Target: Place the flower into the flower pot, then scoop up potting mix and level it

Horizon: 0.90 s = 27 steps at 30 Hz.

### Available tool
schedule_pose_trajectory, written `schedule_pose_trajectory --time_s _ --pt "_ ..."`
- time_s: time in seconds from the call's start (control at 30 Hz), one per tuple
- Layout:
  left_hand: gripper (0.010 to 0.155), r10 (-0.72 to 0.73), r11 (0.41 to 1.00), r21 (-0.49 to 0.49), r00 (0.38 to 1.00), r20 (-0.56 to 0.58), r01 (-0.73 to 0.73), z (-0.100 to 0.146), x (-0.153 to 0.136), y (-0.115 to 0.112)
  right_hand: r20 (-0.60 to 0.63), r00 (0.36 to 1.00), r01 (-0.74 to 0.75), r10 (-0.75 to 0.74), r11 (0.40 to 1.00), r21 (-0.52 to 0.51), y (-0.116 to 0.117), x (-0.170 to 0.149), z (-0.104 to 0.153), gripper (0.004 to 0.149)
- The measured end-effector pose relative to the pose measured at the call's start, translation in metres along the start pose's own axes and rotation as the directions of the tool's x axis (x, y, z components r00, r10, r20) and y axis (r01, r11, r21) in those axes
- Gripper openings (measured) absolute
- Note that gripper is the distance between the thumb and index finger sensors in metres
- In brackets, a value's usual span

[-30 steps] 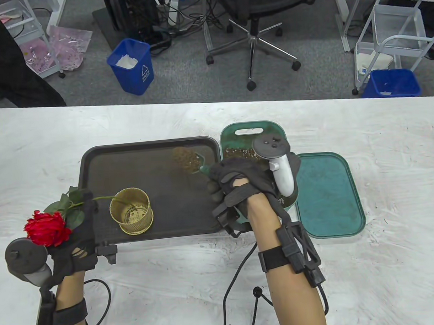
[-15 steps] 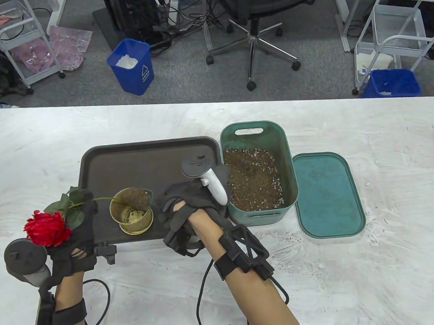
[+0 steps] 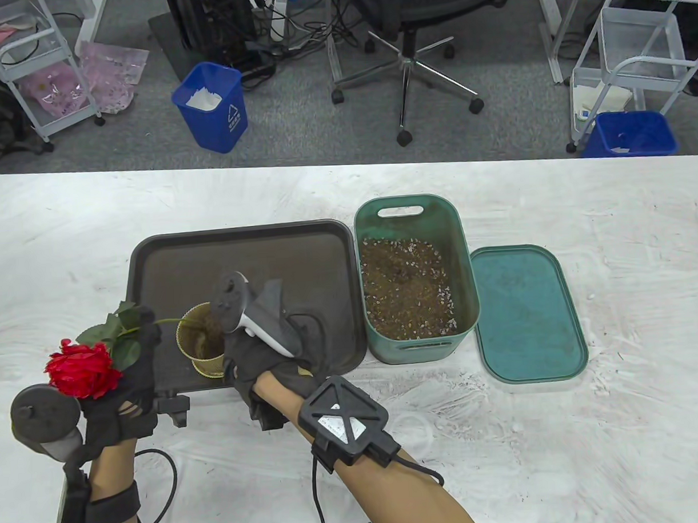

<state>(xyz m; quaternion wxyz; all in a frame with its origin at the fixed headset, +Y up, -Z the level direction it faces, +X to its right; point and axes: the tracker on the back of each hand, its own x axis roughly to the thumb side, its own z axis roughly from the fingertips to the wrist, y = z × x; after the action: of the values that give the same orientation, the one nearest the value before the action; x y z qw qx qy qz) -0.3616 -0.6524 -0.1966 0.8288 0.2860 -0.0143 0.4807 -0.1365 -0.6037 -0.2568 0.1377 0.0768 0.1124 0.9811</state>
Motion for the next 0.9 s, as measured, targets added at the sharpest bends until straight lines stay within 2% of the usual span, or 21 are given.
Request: schedule_pose_trajectory --time_s 0.2,0.43,0.67,0.9 --pt "0.042 0.001 1.0 -0.001 1.0 0.001 -0.001 0.0 0.0 0.0 0.039 0.982 -0.181 0.185 0.979 -0.096 -0.003 0.02 0.012 0.051" --pt "0.042 -0.001 1.0 -0.007 1.0 0.006 0.001 0.001 0.0 -0.002 0.03 0.986 -0.157 0.162 0.98 -0.125 -0.022 0.012 0.02 0.051" --pt "0.042 -0.007 1.0 -0.011 1.0 0.011 0.007 0.001 0.001 -0.003 -0.031 0.998 -0.056 0.051 0.979 -0.198 -0.071 -0.023 0.035 0.051" --pt "0.042 -0.007 1.0 -0.014 1.0 0.012 0.008 0.001 0.001 -0.004 -0.167 0.971 0.112 -0.171 0.942 -0.317 -0.133 -0.092 0.05 0.051"
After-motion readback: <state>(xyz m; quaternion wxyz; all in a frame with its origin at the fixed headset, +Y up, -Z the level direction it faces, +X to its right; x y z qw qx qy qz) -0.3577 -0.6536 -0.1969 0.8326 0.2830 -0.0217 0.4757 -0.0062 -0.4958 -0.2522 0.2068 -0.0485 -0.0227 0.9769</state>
